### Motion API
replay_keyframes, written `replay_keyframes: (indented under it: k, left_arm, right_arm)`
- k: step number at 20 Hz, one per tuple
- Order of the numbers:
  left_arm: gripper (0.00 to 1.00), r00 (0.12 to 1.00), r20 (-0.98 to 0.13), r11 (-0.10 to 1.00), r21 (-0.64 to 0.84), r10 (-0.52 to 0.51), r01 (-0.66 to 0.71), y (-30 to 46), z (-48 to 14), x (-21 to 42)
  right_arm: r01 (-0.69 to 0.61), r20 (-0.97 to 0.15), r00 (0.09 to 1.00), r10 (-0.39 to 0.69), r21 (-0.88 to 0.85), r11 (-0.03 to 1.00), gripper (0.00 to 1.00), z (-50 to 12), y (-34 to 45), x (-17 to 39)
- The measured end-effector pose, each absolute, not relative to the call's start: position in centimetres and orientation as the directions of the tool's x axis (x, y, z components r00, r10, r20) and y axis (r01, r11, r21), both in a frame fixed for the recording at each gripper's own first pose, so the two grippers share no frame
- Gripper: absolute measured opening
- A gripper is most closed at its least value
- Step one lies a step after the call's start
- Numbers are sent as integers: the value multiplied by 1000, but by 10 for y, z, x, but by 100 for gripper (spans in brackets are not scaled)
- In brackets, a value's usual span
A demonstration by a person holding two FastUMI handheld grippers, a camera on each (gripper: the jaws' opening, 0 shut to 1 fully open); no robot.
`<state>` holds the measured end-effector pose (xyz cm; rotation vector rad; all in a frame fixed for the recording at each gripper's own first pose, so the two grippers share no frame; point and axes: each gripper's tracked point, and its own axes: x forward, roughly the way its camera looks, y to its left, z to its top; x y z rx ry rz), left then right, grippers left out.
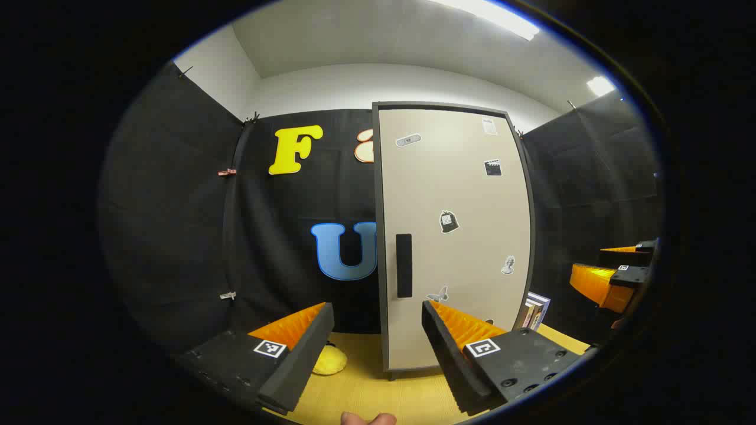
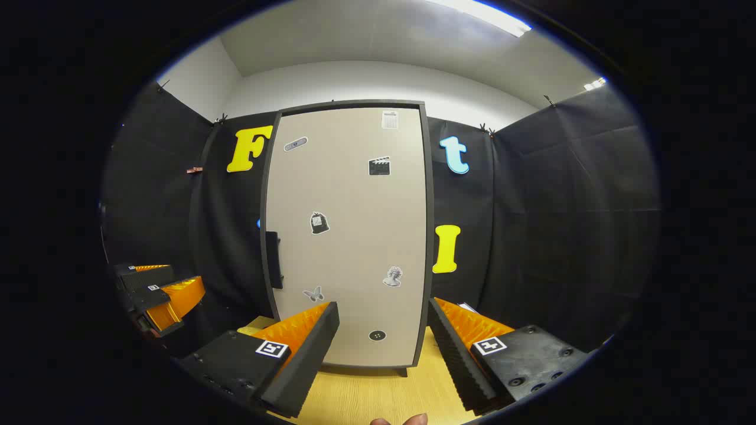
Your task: Open the cabinet door with the right hand, grasp the bottle in the cabinet with the left hand and place it on the coaster, then close the cabinet door with the right hand.
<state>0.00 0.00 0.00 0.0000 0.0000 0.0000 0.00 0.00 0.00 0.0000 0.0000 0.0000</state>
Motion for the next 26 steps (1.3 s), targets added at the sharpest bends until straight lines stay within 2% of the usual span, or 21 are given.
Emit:
replay_keyframes:
  k: [19,26]
  left_arm:
    - [95,1000,0,1000,-3,7,-7,6,-1,-2]
    - [95,1000,1,1000,-8,14,-14,17,-1,0]
  right_arm:
    - [7,12,1000,-7,-15,1000,98,4,2,-2]
    - [-20,7,1000,20,-4,1000,98,5,22,5]
